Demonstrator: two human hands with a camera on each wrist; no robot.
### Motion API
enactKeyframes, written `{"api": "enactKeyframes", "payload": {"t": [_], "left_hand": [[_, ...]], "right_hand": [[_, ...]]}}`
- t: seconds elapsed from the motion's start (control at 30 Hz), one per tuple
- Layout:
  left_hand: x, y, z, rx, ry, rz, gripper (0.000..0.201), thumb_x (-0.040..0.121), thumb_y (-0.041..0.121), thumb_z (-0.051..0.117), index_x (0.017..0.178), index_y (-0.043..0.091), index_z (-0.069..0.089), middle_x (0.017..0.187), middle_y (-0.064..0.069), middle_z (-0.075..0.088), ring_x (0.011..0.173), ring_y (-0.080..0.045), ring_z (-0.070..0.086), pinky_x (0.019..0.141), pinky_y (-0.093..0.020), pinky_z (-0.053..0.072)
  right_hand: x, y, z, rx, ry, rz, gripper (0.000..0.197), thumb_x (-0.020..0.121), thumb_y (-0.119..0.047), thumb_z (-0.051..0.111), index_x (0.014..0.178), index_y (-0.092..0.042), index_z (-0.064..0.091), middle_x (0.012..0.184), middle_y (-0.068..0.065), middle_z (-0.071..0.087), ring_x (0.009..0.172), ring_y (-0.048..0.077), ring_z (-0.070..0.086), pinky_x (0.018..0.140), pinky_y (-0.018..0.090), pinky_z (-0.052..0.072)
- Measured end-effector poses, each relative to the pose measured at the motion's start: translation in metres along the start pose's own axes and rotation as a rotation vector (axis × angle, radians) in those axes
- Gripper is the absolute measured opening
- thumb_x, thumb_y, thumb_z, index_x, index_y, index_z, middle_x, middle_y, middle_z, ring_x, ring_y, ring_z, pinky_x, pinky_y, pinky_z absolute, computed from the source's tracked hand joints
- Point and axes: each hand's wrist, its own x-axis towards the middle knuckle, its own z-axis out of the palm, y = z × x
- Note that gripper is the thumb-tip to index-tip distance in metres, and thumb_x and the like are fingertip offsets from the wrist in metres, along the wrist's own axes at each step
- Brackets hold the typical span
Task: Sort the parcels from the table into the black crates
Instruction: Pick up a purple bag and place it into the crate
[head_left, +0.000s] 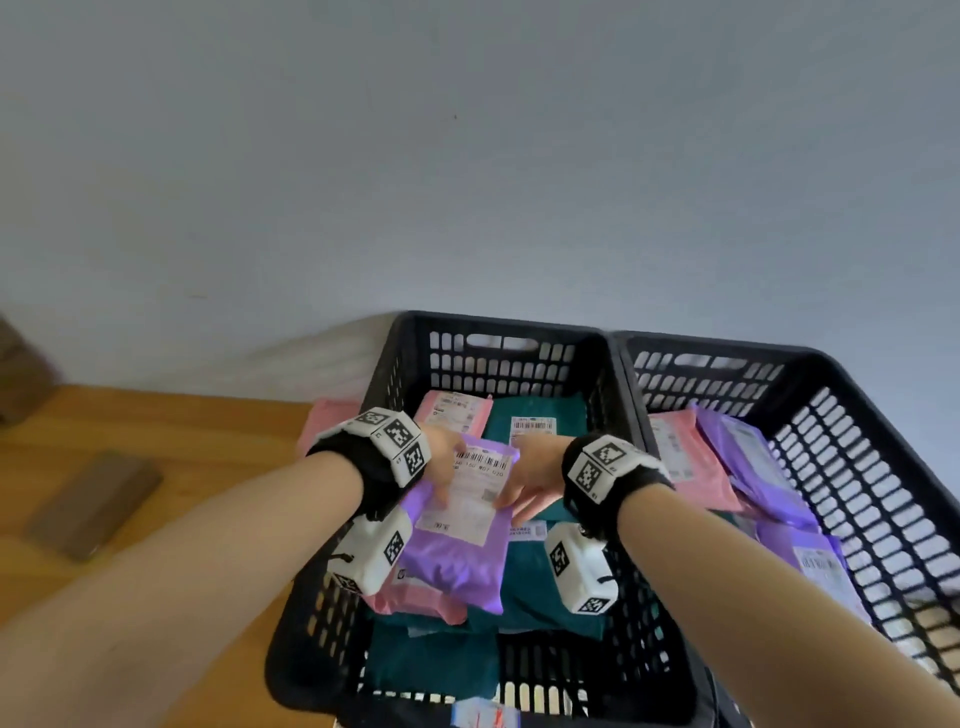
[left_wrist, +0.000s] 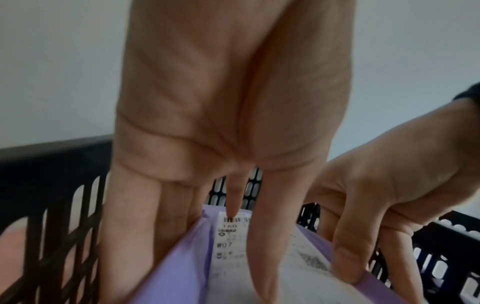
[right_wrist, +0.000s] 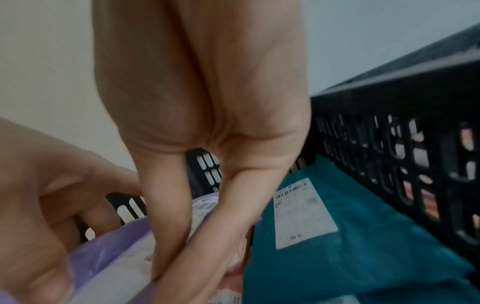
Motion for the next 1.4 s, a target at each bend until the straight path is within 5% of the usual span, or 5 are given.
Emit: {"api": "enactKeyframes", "payload": {"t": [0.47,0.6,0.9,1.13,1.4], "left_hand": [[0.048,-0.017,0.053,0.09,-0.106,-0.232,0.111,0.069,0.04,0.08,0.148,0.011,0.008,0.141,-0.014,0.043,0.125,-0.033,0.047,0.103,-0.044,0.042],[0.067,-0.027,0.077,0.188,-0.086,-0.241,0.134,0.053,0.049,0.078,0.145,0.029,-0.017,0.14,-0.02,0.037,0.116,-0.045,0.047,0.087,-0.06,0.046],[0.07,-0.018,0.092,0.178,-0.004,-0.106,0.088,0.093,0.032,0.055,0.151,0.012,-0.009,0.156,-0.017,-0.02,0.144,-0.035,-0.012,0.115,-0.051,0.0],[0.085,-0.029,0.098,0.251,-0.041,-0.058,0.11,0.084,0.048,0.061,0.148,0.01,-0.02,0.153,-0.019,-0.024,0.143,-0.037,-0.015,0.116,-0.052,-0.006],[0.115,-0.039,0.122,0.211,-0.066,-0.027,0.121,0.077,0.059,0.064,0.147,0.012,-0.023,0.153,-0.017,-0.028,0.141,-0.037,-0.023,0.116,-0.057,-0.002]], "right_hand": [[0.065,0.015,0.039,-0.045,0.029,-0.016,0.032,0.074,0.006,0.074,0.094,-0.006,0.052,0.107,0.016,0.067,0.088,0.026,0.069,0.073,0.04,0.059],[0.072,0.02,0.049,0.071,0.033,-0.017,0.065,0.072,0.009,0.073,0.123,-0.008,0.037,0.12,0.018,0.059,0.094,0.032,0.068,0.078,0.046,0.058],[0.086,0.029,0.058,-0.009,0.154,-0.109,0.091,0.075,-0.003,0.074,0.145,-0.014,0.018,0.125,0.017,0.054,0.111,0.034,0.058,0.087,0.049,0.053],[0.092,0.041,0.057,-0.681,0.16,-0.166,0.126,0.064,-0.046,0.083,0.152,-0.032,-0.007,0.159,0.01,-0.015,0.145,0.032,-0.017,0.116,0.054,-0.006],[0.105,0.05,0.065,-0.803,0.138,-0.064,0.125,0.064,-0.059,0.077,0.146,-0.045,-0.017,0.154,0.009,-0.03,0.136,0.04,-0.033,0.102,0.074,-0.013]]}}
